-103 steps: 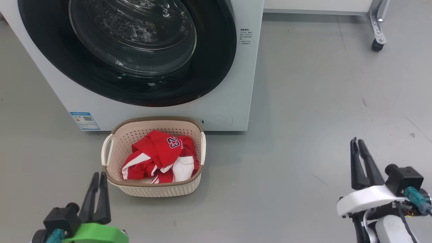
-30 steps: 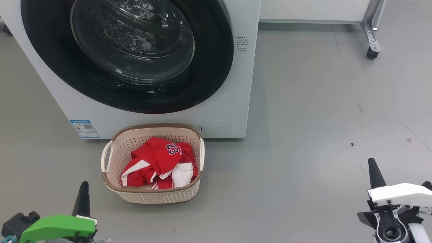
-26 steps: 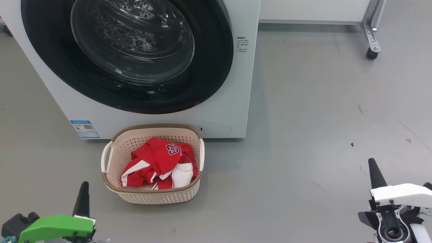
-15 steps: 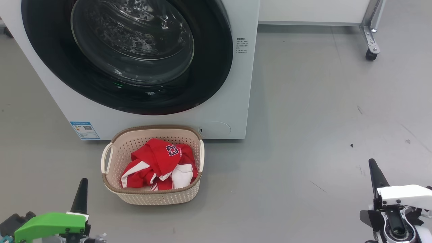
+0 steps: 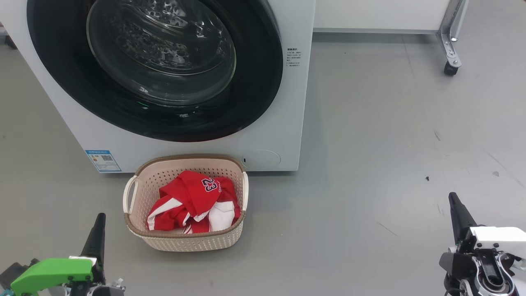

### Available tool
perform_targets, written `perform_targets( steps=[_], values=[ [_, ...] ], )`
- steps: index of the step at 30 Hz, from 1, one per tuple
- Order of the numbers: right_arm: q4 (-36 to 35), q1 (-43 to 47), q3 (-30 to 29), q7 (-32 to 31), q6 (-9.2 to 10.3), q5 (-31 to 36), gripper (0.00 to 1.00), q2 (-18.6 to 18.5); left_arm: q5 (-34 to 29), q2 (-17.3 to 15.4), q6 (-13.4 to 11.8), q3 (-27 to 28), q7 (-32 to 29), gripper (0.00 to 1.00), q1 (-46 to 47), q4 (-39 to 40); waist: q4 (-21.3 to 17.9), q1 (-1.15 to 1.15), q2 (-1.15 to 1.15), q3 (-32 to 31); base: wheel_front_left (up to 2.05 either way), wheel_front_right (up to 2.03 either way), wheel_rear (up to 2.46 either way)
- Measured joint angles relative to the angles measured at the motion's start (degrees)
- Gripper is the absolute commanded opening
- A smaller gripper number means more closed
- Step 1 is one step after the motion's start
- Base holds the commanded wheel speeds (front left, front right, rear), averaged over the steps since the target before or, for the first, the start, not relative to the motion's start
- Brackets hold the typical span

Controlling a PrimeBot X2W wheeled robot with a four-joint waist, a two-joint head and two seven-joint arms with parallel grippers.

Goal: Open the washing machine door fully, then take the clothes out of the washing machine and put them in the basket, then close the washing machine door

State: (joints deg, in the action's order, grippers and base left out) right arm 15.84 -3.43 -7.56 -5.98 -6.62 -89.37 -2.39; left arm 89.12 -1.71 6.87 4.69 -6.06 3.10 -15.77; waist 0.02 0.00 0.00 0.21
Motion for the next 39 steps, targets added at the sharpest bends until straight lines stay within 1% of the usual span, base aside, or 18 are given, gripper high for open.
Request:
perform_targets(
  steps=[3,39],
  values=[
    [0.0,-0.1,-0.4,-0.5,-0.23,-2.0,0.00,0.1,2.3,0.0,0.0,0.3,-0.5,0.00,0.1,-0.1,0.0,0.00,0.00,-0.1,0.00,0.00,0.00],
    [0.0,-0.2,-0.4,-0.5,-0.33,-2.3,0.00,0.1,2.3,0.0,0.0,0.3,-0.4,0.00,0.2,-0.1,0.0,0.00,0.00,-0.1,0.00,0.00,0.00]
  ],
)
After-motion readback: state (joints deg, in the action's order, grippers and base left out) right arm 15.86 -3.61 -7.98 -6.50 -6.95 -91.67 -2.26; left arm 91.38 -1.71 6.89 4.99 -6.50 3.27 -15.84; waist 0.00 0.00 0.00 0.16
